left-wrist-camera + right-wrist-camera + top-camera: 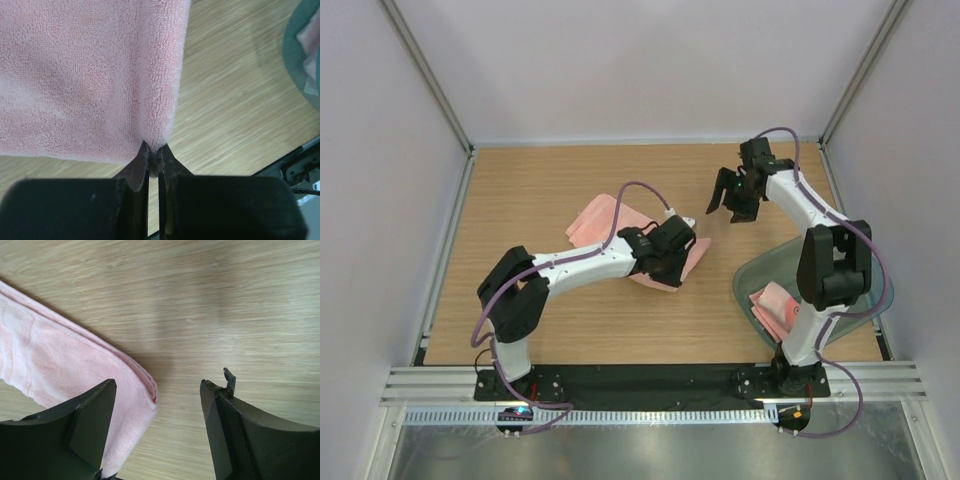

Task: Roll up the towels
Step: Roll the towel

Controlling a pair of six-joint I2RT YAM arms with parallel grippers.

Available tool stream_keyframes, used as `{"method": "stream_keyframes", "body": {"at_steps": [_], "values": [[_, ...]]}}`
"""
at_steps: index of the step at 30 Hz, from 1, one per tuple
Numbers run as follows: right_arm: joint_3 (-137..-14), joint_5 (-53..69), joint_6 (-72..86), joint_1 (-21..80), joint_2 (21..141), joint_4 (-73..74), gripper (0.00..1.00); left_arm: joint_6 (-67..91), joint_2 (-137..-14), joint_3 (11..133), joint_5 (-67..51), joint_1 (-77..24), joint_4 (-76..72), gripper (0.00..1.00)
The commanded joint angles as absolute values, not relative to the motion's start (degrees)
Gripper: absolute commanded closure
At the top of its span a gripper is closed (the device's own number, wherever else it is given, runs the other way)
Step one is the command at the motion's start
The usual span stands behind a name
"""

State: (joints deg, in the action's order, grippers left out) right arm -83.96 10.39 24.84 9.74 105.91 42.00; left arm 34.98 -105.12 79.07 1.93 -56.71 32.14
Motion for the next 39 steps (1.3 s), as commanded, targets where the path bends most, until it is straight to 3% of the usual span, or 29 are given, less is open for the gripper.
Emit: {"method": "stream_keyframes", "body": {"at_steps": [1,8,23,30,34,36,39], "values": [[-87.6,8.3,23.2,9.8,100.1,45.0,0.25,37.6,-102.0,81.3,-2.4,-56.8,30.2,1.0],[-87.4,11.7,24.1,9.8,96.6,45.0,0.25,45.2,-100.7,80.5,-5.1,-54.8,30.6,1.0],[-81.5,19.4,23.9,11.2,91.6,42.1,0.25,59.1,-97.8,64.0,-16.9,-43.6,17.8,1.0],[-73.7,30.2,27.1,14.6,88.9,33.2,0.27,61.9,-98.0,60.6,-16.7,-41.9,17.1,1.0],[-66.5,35.3,30.9,16.6,89.6,24.3,0.39,62.2,-98.9,60.4,-16.9,-41.8,17.9,1.0],[-64.1,37.1,32.6,17.0,90.7,19.1,0.56,62.8,-99.2,59.9,-16.3,-41.6,18.4,1.0],[-59.9,38.5,35.8,17.1,92.4,12.6,0.71,63.2,-99.6,59.0,-16.0,-41.3,18.9,1.0]]}}
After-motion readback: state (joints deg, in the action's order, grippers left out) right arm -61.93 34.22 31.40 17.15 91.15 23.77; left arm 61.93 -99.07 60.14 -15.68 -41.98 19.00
